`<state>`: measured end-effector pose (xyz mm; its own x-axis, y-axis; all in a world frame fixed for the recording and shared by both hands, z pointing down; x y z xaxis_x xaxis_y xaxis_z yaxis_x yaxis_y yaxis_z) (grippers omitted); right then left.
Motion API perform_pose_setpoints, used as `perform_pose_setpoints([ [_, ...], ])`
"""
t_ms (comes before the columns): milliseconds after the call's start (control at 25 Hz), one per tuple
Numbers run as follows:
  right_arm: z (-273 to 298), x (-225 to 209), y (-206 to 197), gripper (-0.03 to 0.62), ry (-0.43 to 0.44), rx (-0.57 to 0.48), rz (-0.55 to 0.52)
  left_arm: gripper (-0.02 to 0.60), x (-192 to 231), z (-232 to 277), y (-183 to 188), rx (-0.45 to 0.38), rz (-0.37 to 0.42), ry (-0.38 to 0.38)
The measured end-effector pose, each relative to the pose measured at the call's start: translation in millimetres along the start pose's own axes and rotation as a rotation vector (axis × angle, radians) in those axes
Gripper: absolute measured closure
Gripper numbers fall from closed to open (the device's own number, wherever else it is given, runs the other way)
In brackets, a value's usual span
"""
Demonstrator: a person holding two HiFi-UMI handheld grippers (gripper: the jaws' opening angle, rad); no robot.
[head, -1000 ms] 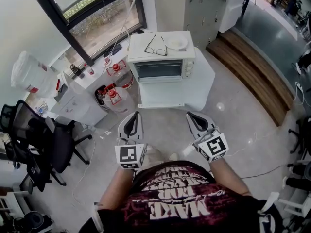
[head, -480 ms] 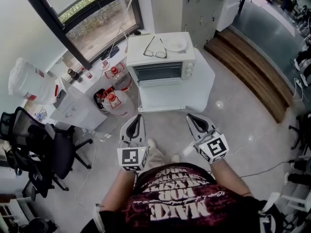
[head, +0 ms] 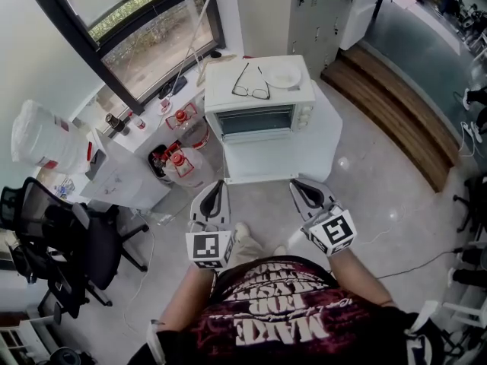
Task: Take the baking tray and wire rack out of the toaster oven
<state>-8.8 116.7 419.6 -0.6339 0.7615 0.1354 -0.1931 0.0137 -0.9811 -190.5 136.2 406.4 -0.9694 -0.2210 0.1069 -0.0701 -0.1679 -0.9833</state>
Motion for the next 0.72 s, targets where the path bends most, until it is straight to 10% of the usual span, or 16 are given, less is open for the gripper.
perform_pose_setpoints([
  [720, 88, -17, 12, 0.591, -0.051, 0.008, 0.0, 0.575, 71, 68, 18, 0.003, 0.017, -0.065],
])
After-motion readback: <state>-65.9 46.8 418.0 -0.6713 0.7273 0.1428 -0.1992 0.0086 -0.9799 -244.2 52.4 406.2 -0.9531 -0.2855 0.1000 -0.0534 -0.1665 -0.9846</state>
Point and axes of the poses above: the fingertips, and each gripper's own axes: z forward along the fingers, x to its left, y out of its top, the point moved 2 cm from there along -z, backward along the fingers, and after that the axes turned 8 degrees about -z, right-handed, at the moved point
